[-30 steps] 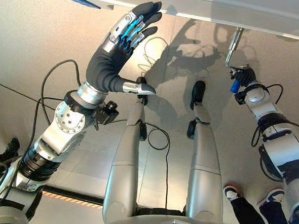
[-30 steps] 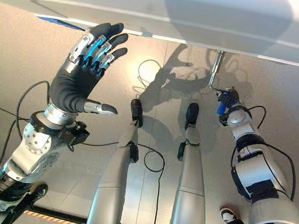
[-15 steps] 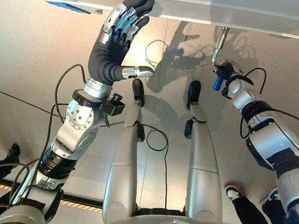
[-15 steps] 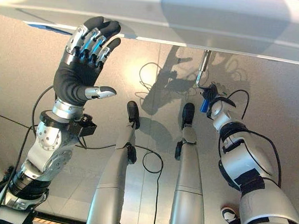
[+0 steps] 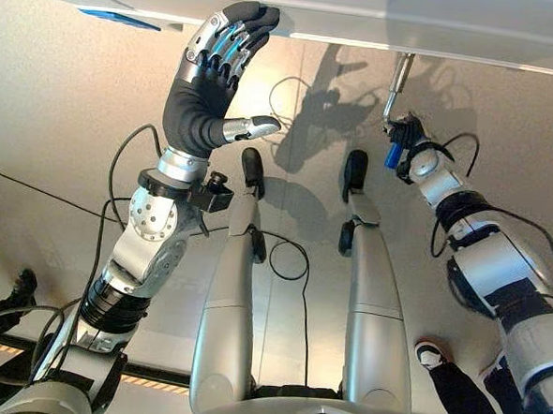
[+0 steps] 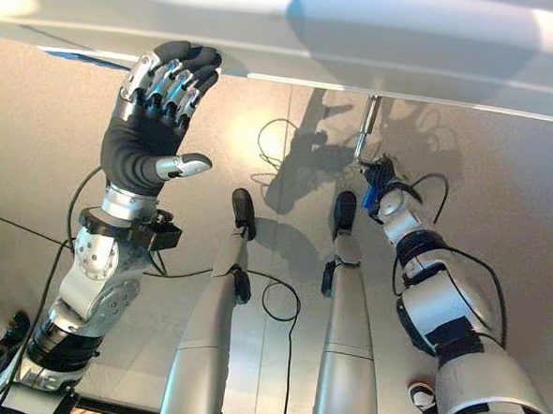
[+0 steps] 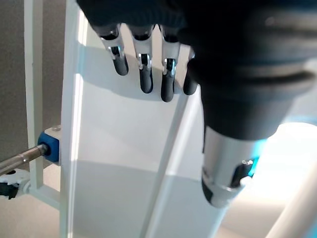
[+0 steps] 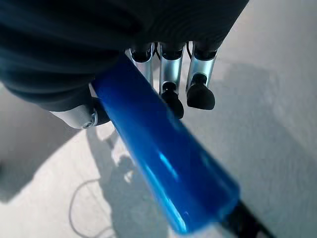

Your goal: Raise the hospital bed

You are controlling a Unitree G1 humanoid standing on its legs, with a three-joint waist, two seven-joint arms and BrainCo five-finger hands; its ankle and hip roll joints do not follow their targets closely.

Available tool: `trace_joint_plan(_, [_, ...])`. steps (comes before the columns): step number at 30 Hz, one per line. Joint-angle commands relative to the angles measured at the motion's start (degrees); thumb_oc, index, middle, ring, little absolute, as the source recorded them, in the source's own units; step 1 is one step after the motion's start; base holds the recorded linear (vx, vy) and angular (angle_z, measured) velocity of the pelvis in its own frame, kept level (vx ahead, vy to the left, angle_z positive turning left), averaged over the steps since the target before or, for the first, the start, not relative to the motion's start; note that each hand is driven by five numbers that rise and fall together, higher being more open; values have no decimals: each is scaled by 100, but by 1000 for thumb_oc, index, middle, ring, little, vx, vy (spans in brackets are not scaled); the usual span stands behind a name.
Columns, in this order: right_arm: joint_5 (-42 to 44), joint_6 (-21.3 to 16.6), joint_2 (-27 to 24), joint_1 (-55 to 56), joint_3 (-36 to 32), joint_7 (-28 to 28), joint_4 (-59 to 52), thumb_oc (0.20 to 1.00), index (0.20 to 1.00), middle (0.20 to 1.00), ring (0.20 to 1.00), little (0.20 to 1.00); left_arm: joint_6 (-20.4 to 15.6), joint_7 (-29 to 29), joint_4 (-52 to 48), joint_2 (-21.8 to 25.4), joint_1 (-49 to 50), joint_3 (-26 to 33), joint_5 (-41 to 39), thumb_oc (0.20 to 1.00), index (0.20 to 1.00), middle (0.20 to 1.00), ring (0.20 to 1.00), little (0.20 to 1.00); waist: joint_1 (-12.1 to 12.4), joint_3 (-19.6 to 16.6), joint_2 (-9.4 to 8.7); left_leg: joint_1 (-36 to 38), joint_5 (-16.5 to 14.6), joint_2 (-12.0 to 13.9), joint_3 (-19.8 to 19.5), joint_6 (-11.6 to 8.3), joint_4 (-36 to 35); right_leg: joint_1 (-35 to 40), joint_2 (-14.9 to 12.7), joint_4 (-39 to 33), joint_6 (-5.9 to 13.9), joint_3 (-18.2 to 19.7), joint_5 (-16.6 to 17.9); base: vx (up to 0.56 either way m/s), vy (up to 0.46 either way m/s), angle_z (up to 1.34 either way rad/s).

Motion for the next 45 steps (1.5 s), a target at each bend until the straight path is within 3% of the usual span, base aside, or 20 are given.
trace_joint_plan(1, [643, -456, 1893, 660, 231, 348, -218, 200, 200, 200, 200, 200, -252, 34, -428, 95, -184, -154, -93, 1000, 1000, 1000, 1000, 1000, 113, -19, 161, -98, -884, -347, 61, 241, 838, 271, 5, -776, 430, -214, 482, 0, 0, 0])
trace_joint_plan(11, [466, -407, 2247, 446, 838, 598, -495, 200, 200, 200, 200, 200, -293, 132, -518, 149, -190, -98, -112, 1000, 1000, 1000, 1000, 1000, 236, -19, 248, -213, -830, -420, 0, 236, 808, 205, -72, -823, 463, -235, 558, -6, 11, 0])
trace_joint_plan(24, [1126, -541, 2553, 594, 1471, 938, -1863, 200, 200, 200, 200, 200, -366, 228, -574, 287, -24, -8, -120, 1000, 1000, 1000, 1000, 1000, 302, -19, 186, -334, -797, -439, -38, 225, 876, 187, -141, -831, 469, -299, 579, -2, 5, 0])
trace_joint_plan(33, [1278, -662, 2705, 451, 1660, 1132, -1890, 200, 200, 200, 200, 200, -482, 142, -606, 283, -31, -88, -202, 1000, 1000, 1000, 1000, 1000, 415, -19, 259, -319, -797, -452, -41, 219, 871, 212, -182, -839, 477, -295, 563, 0, 1, 1])
trace_joint_plan(36, [1320, -692, 2673, 441, 1718, 1180, -2026, 200, 200, 200, 200, 200, -474, 110, -613, 272, -18, -98, -199, 1000, 1000, 1000, 1000, 1000, 415, -19, 261, -316, -799, -451, -35, 220, 879, 214, -178, -840, 472, -290, 560, 0, 0, 0])
trace_joint_plan(37, [1787, -850, 2666, 483, 1764, 1376, -2477, 200, 200, 200, 200, 200, -512, 46, -646, 206, 30, -139, -246, 1000, 1000, 1000, 1000, 1000, 428, -19, 266, -312, -789, -443, -40, 218, 882, 207, -180, -826, 473, -284, 554, 6, -1, 4])
trace_joint_plan(39, [1884, -895, 2568, 475, 1765, 1355, -2806, 200, 200, 200, 200, 200, -520, 34, -642, 205, 59, -139, -241, 1000, 1000, 1000, 1000, 1000, 413, -19, 266, -303, -788, -436, -36, 216, 878, 211, -182, -819, 470, -283, 545, 11, 1, 5])
trace_joint_plan(40, [2321, -1082, 2334, 512, 1682, 1377, -3376, 200, 200, 200, 200, 200, -533, -2, -632, 291, 116, -142, -205, 1000, 1000, 1000, 1000, 1000, 382, -19, 233, -289, -790, -421, -19, 216, 879, 213, -180, -818, 472, -275, 550, 0, 0, 0])
trace_joint_plan(45, [2590, -1288, 1611, 516, 1600, 1450, -4588, 200, 200, 200, 200, 200, -564, -38, -663, 514, 215, -77, -120, 1000, 1000, 1000, 1000, 1000, 315, -19, 177, -240, -798, -401, 17, 215, 871, 255, -171, -842, 485, -264, 556, 4, -3, -2])
